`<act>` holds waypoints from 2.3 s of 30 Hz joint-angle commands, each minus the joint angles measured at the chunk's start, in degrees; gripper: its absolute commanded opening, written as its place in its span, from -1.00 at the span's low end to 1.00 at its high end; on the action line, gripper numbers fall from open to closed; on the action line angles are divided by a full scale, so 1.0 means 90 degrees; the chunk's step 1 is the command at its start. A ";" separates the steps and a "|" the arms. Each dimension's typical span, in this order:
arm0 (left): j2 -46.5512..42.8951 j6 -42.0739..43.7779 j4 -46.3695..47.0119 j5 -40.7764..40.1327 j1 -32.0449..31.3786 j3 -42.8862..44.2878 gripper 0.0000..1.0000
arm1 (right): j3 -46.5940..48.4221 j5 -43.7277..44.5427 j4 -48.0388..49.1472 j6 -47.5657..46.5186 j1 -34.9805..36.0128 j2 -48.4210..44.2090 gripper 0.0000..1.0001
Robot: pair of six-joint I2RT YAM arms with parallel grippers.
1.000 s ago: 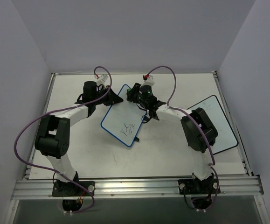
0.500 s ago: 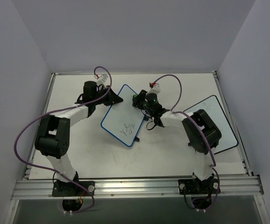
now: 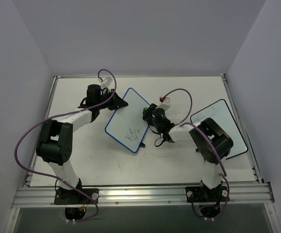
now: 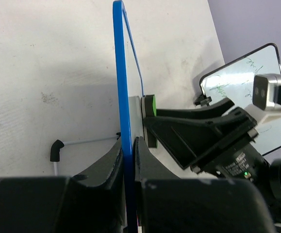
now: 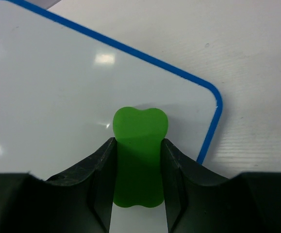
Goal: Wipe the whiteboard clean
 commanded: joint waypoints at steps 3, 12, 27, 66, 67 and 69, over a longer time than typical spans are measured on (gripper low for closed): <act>0.0208 0.0822 -0.0803 0.0102 -0.0560 -0.0232 -0.95 | -0.0083 -0.0077 -0.0599 0.0054 0.1209 -0.0131 -1.00; 0.0170 0.0862 -0.0881 -0.0035 -0.0589 -0.0242 -0.95 | -0.0015 0.0373 -0.0609 0.0132 0.2256 -0.0327 -1.00; 0.0150 0.0881 -0.0940 -0.0064 -0.0599 -0.0203 -0.95 | -0.1440 0.0559 0.0054 0.0484 0.1818 -0.0443 -1.00; 0.0052 0.0940 -0.1008 -0.0123 -0.0628 -0.0203 -0.95 | -0.0483 0.0802 -0.0502 0.0405 0.2677 -0.0327 -1.00; 0.0062 0.0940 -0.1008 -0.0133 -0.0628 -0.0213 -0.95 | -0.0658 0.0812 -0.0453 0.0435 0.2657 -0.0278 -1.00; 0.0062 0.0940 -0.1008 -0.0133 -0.0628 -0.0213 -0.95 | -0.0825 0.0861 -0.0287 0.0532 0.2579 -0.0210 -1.00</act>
